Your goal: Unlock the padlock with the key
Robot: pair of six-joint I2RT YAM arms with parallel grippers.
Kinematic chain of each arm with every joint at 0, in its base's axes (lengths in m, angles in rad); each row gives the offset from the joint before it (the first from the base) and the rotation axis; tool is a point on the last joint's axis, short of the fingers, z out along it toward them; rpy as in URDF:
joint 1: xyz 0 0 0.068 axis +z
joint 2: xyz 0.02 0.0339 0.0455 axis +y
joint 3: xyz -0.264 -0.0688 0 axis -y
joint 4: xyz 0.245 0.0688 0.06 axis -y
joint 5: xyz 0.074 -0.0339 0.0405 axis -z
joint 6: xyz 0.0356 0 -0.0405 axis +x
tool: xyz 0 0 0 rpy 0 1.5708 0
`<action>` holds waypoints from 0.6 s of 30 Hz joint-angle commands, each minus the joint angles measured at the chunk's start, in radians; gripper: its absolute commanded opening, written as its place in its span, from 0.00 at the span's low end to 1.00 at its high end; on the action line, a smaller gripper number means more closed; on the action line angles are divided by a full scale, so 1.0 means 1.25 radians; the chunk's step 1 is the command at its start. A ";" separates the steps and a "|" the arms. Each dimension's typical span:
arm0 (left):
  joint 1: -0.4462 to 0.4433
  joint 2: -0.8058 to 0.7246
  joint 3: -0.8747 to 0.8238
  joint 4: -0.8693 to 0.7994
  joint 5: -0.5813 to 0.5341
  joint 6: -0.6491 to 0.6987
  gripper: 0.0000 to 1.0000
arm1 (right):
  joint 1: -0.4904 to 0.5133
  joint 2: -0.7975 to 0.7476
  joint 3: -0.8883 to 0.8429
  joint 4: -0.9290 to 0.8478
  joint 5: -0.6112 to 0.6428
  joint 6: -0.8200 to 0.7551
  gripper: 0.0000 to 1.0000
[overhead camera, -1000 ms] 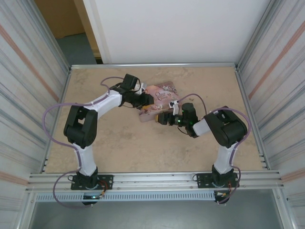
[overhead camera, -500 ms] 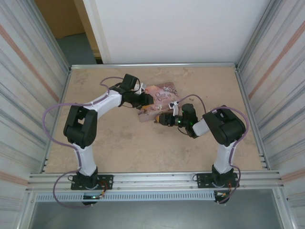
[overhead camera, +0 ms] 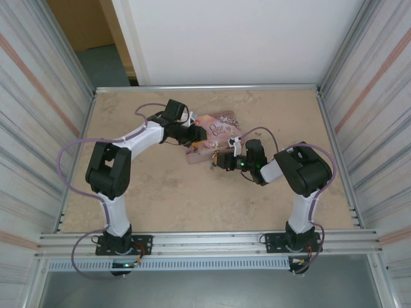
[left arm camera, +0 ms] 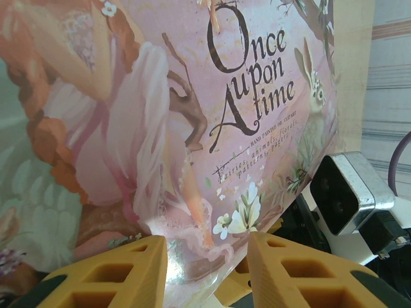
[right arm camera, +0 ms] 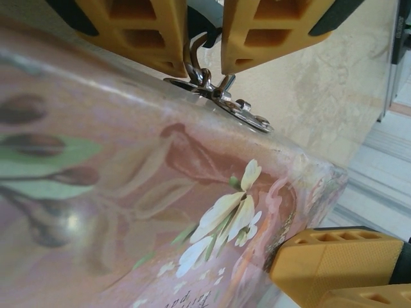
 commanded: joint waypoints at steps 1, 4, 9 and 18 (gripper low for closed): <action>-0.001 0.005 -0.019 -0.006 -0.016 0.007 0.37 | 0.008 -0.020 0.004 -0.031 -0.029 0.003 0.16; 0.001 0.002 -0.021 -0.010 -0.024 0.009 0.37 | 0.005 -0.028 -0.002 -0.039 -0.020 0.001 0.11; 0.005 -0.010 -0.039 -0.006 -0.033 0.006 0.37 | -0.003 -0.043 -0.017 -0.039 -0.008 0.007 0.06; 0.003 -0.038 -0.108 0.009 -0.039 -0.002 0.37 | -0.025 -0.069 -0.054 0.017 0.030 0.074 0.00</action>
